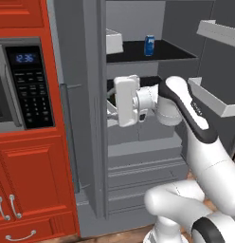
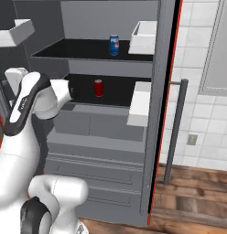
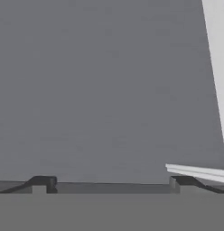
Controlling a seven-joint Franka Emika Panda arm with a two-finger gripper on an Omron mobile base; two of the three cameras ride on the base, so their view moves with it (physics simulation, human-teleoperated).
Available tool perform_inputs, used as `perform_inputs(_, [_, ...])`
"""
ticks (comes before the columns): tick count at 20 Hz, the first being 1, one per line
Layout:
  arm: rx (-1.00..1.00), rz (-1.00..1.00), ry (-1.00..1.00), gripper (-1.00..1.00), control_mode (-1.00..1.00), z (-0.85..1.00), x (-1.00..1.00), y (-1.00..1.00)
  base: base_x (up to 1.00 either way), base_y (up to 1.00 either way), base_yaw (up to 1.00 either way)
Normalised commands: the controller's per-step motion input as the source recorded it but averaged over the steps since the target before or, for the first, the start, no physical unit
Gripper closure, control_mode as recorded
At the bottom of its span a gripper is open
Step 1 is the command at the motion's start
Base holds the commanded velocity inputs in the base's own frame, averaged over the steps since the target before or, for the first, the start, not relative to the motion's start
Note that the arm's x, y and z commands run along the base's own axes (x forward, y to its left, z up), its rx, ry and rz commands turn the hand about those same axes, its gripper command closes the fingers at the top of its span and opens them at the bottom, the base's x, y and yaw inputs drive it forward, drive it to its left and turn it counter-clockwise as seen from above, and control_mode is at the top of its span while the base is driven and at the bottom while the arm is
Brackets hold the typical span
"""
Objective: Open the fridge, grab two sodas, and place both sodas inside the bowl with ice on the dining counter.
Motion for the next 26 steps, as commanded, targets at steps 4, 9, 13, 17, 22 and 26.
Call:
perform_inputs(4, [0.0,0.04,0.0,-1.0,-1.0,0.0,-0.08,0.7,0.0,0.0,0.0])
perform_inputs(9, [0.0,0.0,0.0,-1.0,-1.0,0.0,0.0,0.63,0.0,0.0,0.0])
perform_inputs(13, [0.0,0.0,-0.01,-1.0,-1.0,0.01,0.0,0.4,0.0,0.0,0.0])
perform_inputs(17, [-0.04,-0.01,-0.15,-1.0,-1.0,0.06,-0.02,-0.11,0.0,0.0,0.0])
perform_inputs(22, [-0.1,-0.06,-0.3,-1.0,-1.0,0.1,-0.18,-0.6,0.0,0.0,0.0])
perform_inputs(26, [-0.19,-0.1,-0.3,-1.0,-1.0,0.14,-0.19,-0.77,0.0,0.0,0.0])
